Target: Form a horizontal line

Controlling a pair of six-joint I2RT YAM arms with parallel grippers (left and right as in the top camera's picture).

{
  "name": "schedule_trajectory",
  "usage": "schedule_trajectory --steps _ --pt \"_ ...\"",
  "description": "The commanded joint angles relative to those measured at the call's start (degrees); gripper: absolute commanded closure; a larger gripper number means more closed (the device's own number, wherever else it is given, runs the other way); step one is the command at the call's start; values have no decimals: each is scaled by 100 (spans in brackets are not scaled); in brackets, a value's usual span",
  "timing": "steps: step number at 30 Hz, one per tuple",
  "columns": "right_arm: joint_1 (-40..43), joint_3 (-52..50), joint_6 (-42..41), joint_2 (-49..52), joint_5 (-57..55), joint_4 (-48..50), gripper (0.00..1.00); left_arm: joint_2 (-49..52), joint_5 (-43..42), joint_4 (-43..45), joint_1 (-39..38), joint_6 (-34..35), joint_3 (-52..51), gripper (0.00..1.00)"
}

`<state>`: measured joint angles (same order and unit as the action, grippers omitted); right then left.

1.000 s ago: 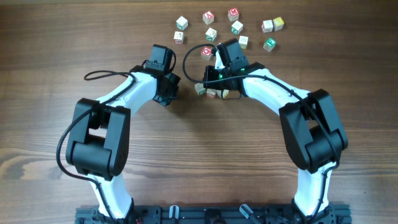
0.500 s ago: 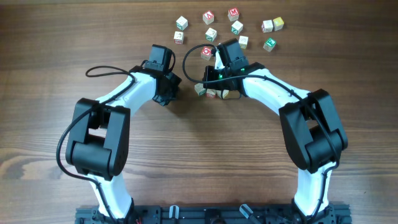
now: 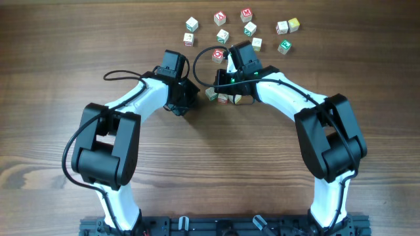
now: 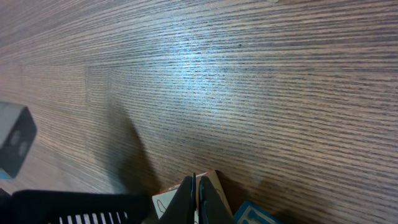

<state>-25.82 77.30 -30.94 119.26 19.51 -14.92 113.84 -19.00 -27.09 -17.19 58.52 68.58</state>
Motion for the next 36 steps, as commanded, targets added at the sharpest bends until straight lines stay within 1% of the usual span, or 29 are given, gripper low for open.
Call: schedule_trajectory --steps 1,14,36 --pt "-26 7 -79 96 157 26 95 328 -308 72 -39 -131 -216 96" --pt "-26 7 -79 96 155 -129 95 328 -280 1045 -39 -109 -216 96" --pt "-26 7 -76 96 155 -186 95 328 -197 1504 -39 -107 -216 94"
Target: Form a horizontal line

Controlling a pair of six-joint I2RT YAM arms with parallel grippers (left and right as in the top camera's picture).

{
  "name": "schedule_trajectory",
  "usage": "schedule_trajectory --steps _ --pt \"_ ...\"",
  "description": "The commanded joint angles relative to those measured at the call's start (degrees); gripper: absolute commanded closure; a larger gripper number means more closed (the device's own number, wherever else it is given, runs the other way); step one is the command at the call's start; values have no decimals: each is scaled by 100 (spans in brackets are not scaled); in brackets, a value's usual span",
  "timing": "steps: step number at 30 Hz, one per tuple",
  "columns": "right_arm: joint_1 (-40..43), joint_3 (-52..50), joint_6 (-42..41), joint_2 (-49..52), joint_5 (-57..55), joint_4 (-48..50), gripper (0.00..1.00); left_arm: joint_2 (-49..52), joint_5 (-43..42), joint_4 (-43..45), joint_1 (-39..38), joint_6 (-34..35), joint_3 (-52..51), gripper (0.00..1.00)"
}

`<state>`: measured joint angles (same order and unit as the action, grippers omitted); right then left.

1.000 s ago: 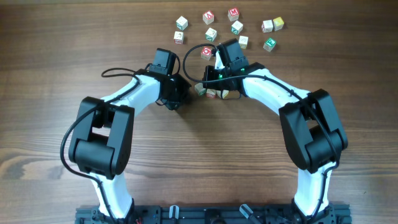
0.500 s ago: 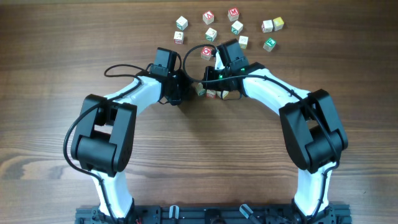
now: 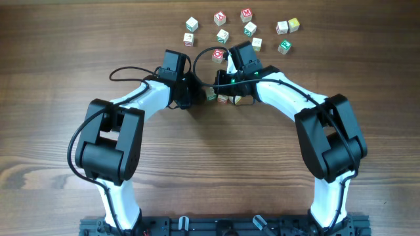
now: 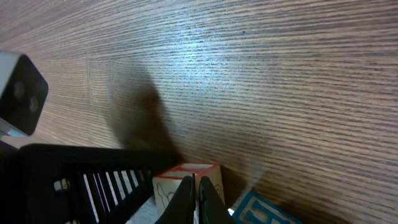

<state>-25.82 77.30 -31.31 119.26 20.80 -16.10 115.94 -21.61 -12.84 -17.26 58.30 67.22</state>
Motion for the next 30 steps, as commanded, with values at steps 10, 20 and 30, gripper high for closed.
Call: schedule_trajectory --steps 10,20,30 --pt "-24 7 -42 96 26 -92 95 118 63 155 -33 -87 -81 92" --pt "-24 7 -39 96 22 -92 95 118 61 173 -33 -90 -81 91" --pt "293 13 -33 -254 26 -68 95 118 61 101 -33 -92 -81 92"
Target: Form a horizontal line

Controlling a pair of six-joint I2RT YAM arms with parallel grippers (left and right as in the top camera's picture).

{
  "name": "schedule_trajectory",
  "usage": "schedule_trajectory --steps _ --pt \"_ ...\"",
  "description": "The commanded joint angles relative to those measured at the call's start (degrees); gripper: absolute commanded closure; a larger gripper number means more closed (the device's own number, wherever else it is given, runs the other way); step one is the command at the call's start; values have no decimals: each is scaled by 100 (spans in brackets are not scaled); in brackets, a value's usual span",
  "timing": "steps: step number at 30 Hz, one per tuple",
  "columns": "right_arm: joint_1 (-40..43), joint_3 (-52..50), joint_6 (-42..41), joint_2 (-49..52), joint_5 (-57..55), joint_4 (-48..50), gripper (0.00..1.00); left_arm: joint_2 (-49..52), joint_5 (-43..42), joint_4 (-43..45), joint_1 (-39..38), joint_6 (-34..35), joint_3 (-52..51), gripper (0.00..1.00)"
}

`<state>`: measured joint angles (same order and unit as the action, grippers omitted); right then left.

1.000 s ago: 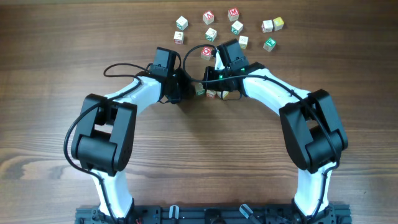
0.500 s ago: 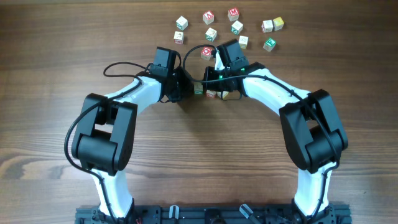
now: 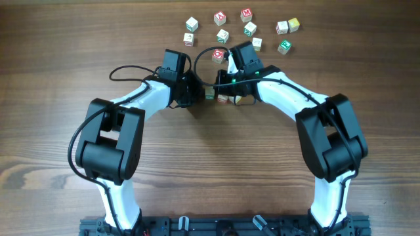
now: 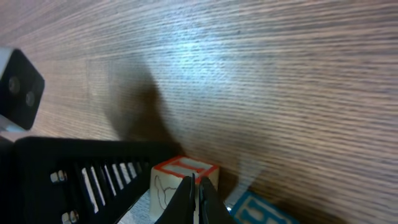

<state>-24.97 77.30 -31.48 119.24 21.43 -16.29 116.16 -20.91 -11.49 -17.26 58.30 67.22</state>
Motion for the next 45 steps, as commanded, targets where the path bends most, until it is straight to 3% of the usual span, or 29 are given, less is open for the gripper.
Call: schedule_trajectory --steps 1,10,16,21,45 --pt "260 13 -17 -326 -37 -48 95 96 -9 -33 -33 -92 -81 92" --pt "393 13 -4 -697 -37 -118 94 96 -7 -33 -33 -92 -81 92" --pt "393 11 -22 -697 -153 -678 95 96 -4 -90 -33 -92 -81 91" --pt "393 4 -170 -695 -960 -1058 95 96 -7 -66 -33 -90 -81 90" --pt "393 -15 -155 -695 -1010 -1034 94 96 -35 297 -39 -85 -81 90"
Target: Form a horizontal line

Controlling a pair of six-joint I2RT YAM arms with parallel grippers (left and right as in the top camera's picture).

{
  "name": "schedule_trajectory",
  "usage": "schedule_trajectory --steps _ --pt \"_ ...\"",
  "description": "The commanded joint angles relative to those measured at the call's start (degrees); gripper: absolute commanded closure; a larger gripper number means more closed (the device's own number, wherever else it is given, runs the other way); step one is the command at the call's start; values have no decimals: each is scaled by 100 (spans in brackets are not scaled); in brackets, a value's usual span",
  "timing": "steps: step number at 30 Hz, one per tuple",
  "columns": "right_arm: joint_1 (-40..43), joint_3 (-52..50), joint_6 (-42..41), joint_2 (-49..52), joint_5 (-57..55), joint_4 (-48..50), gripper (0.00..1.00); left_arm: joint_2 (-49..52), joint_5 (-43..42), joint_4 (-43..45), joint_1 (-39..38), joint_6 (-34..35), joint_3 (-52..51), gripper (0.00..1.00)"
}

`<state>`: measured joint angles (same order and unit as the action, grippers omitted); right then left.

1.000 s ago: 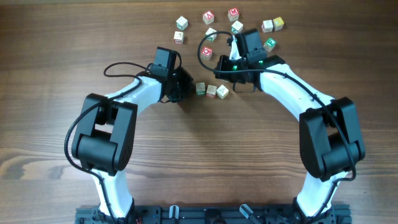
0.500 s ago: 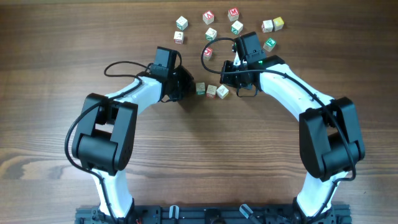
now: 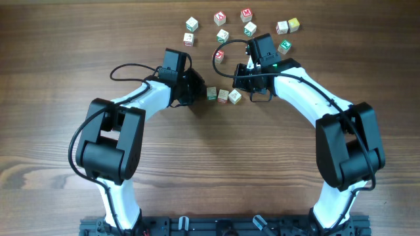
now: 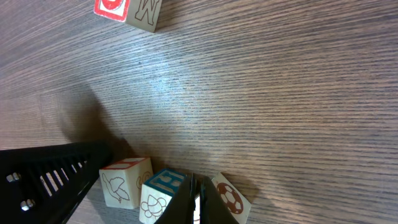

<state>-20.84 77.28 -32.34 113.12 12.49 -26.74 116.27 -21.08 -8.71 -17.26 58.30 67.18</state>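
Observation:
Three picture blocks lie in a short row on the wooden table [image 3: 197, 164]: a red-topped bird block [image 4: 126, 182], a blue "H" block [image 4: 163, 190] and a tilted soccer-ball block [image 4: 231, 199]. Overhead they show as the left block [image 3: 211, 94], middle block [image 3: 224, 96] and right block [image 3: 235, 96]. My right gripper [image 4: 196, 200] is shut and empty, its tips hanging just above the gap between the "H" and ball blocks, seen overhead as the right gripper [image 3: 248, 90]. My left gripper [image 3: 193, 92] rests against the row's left end; its jaws are not discernible.
Several loose blocks are scattered at the back of the table, among them a white one [image 3: 191, 24], a red one [image 3: 246, 14] and a green one [image 3: 284, 46]. A red "M" block [image 4: 127, 7] lies just beyond the row.
My right gripper has drawn back to the right, off the cluster, so all three blocks now show in its wrist view. The left gripper stays at the row's left end.
At first my left gripper stood apart, left of the cluster, while the shut right gripper sat low over the blocks. Then the left gripper was against the cluster's left side and stayed there. Now the right gripper is farther back and three blocks lie side by side.

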Motion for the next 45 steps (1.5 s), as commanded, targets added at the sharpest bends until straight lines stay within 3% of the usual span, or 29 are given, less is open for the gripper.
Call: schedule_trajectory --steps 1,24,34,38,39,43,45 --pt "-20 -13 -68 -83 -118 11 94 85 -42 22 -44 -83 -76 90" --pt "-20 -13 -74 -83 -424 -177 94 85 118 -20 -2 205 -76 90" --pt "-20 -15 -562 -83 -1403 -1241 95 85 474 -1215 514 192 -76 89" --pt "-20 -92 -557 -83 -1355 -1403 95 85 909 -1755 603 192 -76 78" --pt "-20 -157 -535 -83 -1353 -1405 94 85 1086 -1860 588 192 -76 67" --pt "-20 -245 -509 -81 -975 -1447 94 85 1368 -1923 560 192 -90 53" --pt "-20 -280 -494 -83 -833 -1453 94 85 1440 -1919 540 195 -96 31"
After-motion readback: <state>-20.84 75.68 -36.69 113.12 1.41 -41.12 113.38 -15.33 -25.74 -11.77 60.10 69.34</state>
